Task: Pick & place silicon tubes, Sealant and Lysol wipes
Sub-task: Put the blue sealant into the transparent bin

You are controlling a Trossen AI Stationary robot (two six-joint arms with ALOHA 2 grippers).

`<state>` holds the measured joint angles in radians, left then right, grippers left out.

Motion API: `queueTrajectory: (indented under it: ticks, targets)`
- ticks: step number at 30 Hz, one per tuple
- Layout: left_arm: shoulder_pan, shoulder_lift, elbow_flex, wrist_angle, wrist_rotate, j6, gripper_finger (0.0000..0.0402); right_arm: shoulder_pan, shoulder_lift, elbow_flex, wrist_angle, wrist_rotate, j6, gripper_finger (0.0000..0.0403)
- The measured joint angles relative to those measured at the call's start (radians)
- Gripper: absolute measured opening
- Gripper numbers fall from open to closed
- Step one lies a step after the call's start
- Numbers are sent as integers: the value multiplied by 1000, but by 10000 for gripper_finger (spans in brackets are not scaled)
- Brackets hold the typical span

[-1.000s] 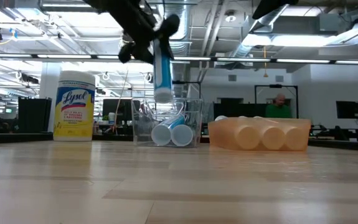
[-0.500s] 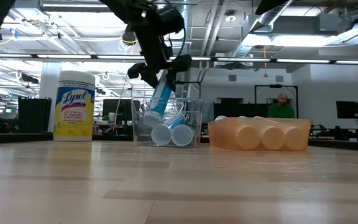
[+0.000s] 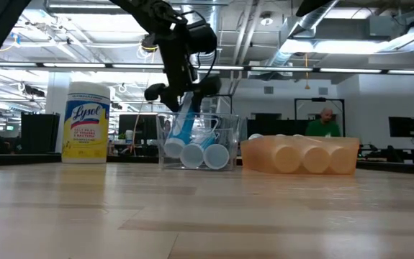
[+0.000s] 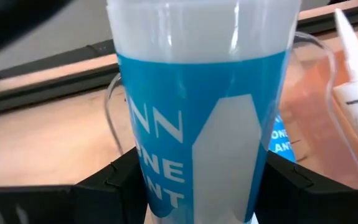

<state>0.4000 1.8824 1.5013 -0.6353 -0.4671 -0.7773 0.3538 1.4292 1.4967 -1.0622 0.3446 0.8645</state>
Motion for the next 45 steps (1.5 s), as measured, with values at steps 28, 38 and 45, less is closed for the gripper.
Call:
queueTrajectory:
  ticks: [28,38,45]
  targets:
    - [6,92,-3,-34,96,-135,264,0,0,0,8,18,-6,377]
    - [5,93,29,-41,166,-135,282,-1,0,0,9,23,-8,377]
    - [-4,61,68,-87,198,-150,282,0,0,0,8,25,-8,377]
